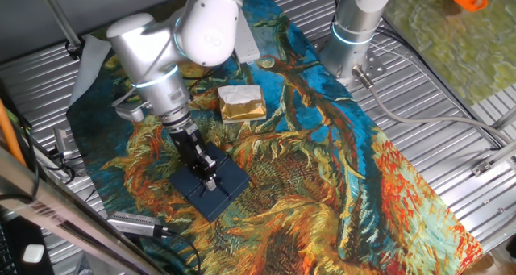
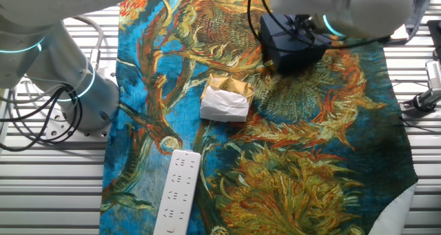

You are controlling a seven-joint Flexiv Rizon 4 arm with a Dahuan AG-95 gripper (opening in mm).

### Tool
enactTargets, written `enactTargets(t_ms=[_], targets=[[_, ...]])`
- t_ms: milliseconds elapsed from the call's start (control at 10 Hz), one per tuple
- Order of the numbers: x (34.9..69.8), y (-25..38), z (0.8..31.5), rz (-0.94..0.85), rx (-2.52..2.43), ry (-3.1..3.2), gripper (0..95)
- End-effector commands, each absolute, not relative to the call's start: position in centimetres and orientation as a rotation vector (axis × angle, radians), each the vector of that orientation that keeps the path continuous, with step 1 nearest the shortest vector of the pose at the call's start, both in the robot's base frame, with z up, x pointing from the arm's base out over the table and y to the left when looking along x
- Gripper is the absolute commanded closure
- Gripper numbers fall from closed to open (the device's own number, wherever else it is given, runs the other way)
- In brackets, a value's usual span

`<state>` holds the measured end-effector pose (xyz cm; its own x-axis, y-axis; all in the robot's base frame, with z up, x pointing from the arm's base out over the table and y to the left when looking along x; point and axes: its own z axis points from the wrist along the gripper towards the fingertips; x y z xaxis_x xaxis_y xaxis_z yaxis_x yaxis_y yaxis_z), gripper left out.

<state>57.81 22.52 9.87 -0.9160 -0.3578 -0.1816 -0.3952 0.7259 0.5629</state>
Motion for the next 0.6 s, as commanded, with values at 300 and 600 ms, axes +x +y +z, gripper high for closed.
enactTargets(t_ms=[300, 600], targets=[[57.8, 22.7, 11.7, 0.810, -0.677, 2.936, 38.0], [57.8, 22.8, 12.6, 0.674, -0.834, 2.924, 38.0]])
